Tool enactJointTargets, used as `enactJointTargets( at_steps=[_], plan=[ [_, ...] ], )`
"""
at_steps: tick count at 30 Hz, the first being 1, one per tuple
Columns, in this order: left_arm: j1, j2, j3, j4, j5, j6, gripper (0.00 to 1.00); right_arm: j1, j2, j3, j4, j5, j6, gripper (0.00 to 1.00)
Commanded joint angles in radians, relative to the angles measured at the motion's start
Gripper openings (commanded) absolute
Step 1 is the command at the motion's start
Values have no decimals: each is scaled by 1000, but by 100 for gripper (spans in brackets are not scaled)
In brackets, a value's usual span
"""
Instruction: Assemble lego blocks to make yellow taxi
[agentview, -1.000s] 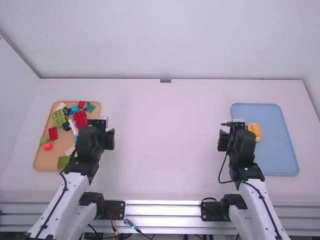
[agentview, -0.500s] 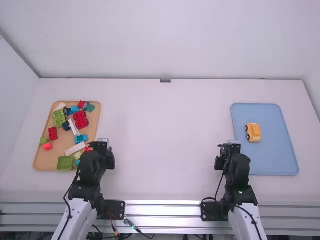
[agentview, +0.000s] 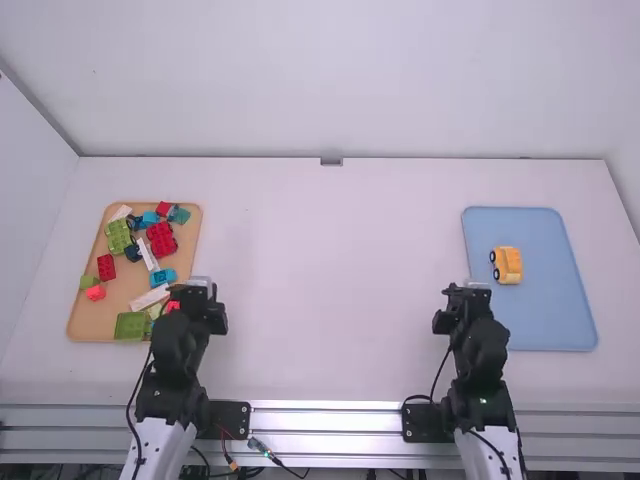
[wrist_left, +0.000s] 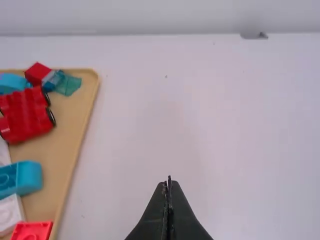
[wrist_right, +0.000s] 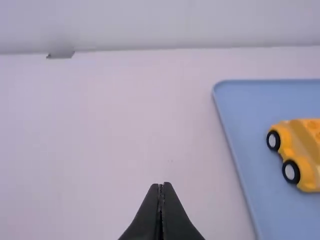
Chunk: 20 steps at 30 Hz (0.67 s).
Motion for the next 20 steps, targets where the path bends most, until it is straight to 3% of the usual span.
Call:
enactJointTargets(
  at_steps=[1, 20],
  plan=[
    [4, -41, -9, -5, -2, 7, 0, -2, -40, -11, -6, 2, 6, 0],
    [4, -247, -9, -5, -2, 7, 0, -2, -233, -11, -6, 2, 6, 0]
  ],
)
